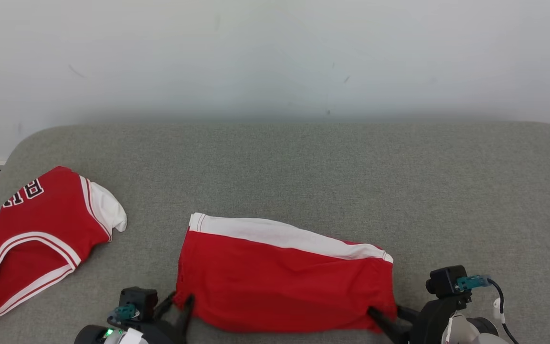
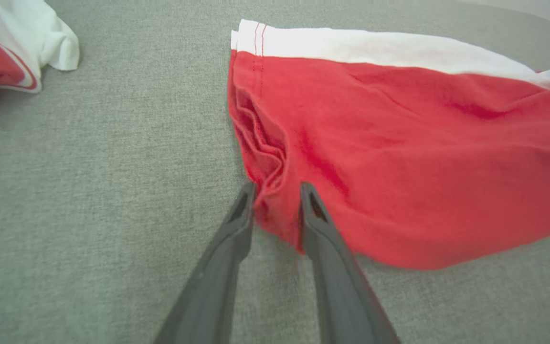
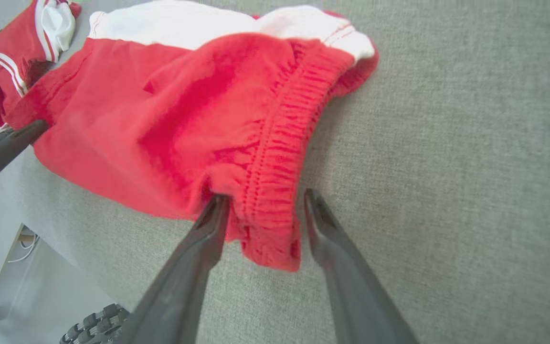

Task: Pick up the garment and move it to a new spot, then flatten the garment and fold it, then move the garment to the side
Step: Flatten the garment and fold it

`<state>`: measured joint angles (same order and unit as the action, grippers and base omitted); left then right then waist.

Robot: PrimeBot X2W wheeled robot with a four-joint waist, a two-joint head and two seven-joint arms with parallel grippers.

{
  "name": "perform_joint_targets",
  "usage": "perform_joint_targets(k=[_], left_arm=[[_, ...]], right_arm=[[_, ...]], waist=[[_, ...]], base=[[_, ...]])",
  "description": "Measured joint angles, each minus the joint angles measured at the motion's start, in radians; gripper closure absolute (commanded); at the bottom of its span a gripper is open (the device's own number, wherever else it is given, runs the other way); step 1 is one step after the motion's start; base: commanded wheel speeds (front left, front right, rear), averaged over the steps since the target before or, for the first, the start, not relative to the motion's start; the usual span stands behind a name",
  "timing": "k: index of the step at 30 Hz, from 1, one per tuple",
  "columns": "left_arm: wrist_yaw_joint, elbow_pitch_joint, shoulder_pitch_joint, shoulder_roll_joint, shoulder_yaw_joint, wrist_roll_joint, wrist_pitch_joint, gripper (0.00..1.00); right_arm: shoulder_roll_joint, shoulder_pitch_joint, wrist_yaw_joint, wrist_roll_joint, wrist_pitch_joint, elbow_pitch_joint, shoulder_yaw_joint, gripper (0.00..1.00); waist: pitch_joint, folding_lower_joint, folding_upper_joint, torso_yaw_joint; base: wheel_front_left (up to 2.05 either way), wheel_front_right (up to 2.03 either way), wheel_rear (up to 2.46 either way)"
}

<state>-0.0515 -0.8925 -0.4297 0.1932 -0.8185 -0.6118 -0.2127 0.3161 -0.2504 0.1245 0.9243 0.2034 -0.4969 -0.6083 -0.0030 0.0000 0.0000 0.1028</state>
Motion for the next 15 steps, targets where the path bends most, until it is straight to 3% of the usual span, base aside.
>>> perform_joint_targets(k=[7, 15], left_arm=[[0.035, 0.039, 0.03, 0.02, 0.017, -0.016, -0.014, 0.0], [0.123, 0.135, 0.073, 0.058, 0.072, -0.022, -0.035, 0.0]], right_arm=[[0.017, 0.041, 0.0, 0.04, -0.002, 0.062, 0.026, 0.0], [0.052, 0.082, -0.005, 0.059, -0.067, 0.16, 0.089, 0.0]], waist=[[-0.019, 0.0, 0.0, -0.012], [-0.033, 0.0, 0.0, -0.026]], base=[[0.0, 0.0, 0.0], [0.0, 0.0, 0.0]])
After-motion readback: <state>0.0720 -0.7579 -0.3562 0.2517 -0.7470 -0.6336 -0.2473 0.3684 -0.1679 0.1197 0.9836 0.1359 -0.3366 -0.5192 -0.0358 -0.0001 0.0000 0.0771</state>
